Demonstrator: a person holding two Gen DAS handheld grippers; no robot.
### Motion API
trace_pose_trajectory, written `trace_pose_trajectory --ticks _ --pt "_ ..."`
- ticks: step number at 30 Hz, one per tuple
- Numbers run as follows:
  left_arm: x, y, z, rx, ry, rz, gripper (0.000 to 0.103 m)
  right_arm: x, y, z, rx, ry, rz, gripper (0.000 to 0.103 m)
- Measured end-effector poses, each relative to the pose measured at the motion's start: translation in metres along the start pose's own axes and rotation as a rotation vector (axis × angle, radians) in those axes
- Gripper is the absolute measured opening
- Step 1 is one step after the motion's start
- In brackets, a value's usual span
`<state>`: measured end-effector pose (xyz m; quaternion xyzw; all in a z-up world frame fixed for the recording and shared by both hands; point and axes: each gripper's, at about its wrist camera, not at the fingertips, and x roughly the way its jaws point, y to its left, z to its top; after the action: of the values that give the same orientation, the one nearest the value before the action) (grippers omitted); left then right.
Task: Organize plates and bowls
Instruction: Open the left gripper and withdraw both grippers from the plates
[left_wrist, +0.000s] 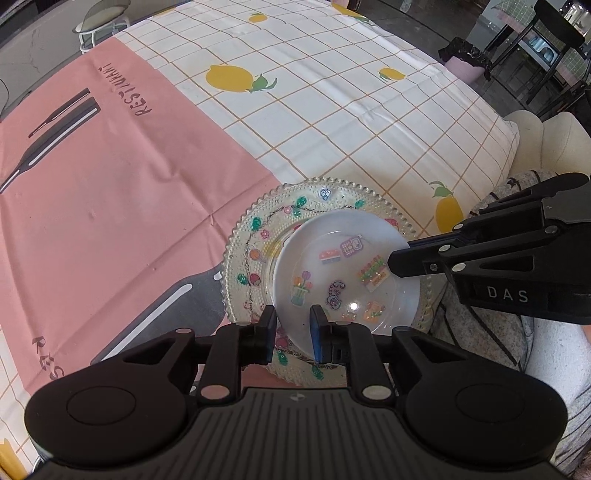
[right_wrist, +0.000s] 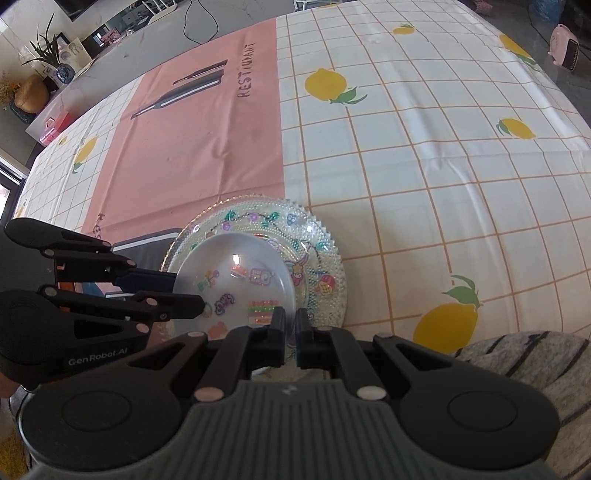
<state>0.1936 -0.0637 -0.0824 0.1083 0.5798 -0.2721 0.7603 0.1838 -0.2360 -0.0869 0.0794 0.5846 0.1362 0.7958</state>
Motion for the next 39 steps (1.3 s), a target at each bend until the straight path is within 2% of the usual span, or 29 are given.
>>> trace_pose_trajectory --ticks 4,6,8,11,13,16,18,21,23,25,28,35,39 --pt "-0.001 -0.003 0.0 -0.004 -0.026 0.021 0.02 0.003 -0.001 0.005 0.008 -0.007 -0.011 0.003" --pt "-0.002 -0.005 0.0 0.002 -0.038 0.036 0.029 0.004 -0.002 0.006 0.018 -0.009 -0.018 0.003" --pt "-0.006 -0.006 0.0 0.004 -0.07 0.055 0.053 0.004 -0.003 0.006 0.021 -0.008 -0.027 0.007" --pt "-0.014 -0.009 -0.001 0.013 -0.136 0.09 0.061 0.002 -0.002 0.006 0.022 -0.013 -0.036 0.011" --pt "-0.021 -0.011 -0.001 0.017 -0.158 0.101 0.066 0.0 -0.002 0.005 0.023 -0.025 -0.034 0.029" --pt "-0.037 -0.009 -0.003 -0.003 -0.203 0.115 0.068 -0.011 0.0 0.003 0.021 -0.075 -0.054 0.043" --pt "-0.053 -0.005 -0.006 -0.031 -0.247 0.133 0.07 -0.019 0.002 0.001 0.016 -0.112 -0.062 0.044" --pt "-0.079 -0.001 -0.012 -0.067 -0.316 0.171 0.073 -0.033 0.003 -0.001 0.029 -0.148 -0.027 0.052" --pt "-0.097 0.0 -0.016 -0.091 -0.36 0.219 0.075 -0.044 0.007 -0.003 0.03 -0.175 -0.004 0.055" --pt "-0.112 -0.002 -0.021 -0.107 -0.402 0.298 0.076 -0.052 0.013 -0.004 0.019 -0.197 0.006 0.062" --pt "-0.131 -0.007 -0.029 -0.123 -0.453 0.377 0.078 -0.061 0.024 -0.005 -0.007 -0.229 0.026 0.072" --pt "-0.148 -0.013 -0.051 -0.161 -0.476 0.53 0.078 -0.072 0.057 -0.004 -0.086 -0.293 0.083 0.087" --pt "-0.15 -0.01 -0.075 -0.192 -0.495 0.544 0.078 -0.069 0.078 -0.006 -0.133 -0.305 0.108 0.09"
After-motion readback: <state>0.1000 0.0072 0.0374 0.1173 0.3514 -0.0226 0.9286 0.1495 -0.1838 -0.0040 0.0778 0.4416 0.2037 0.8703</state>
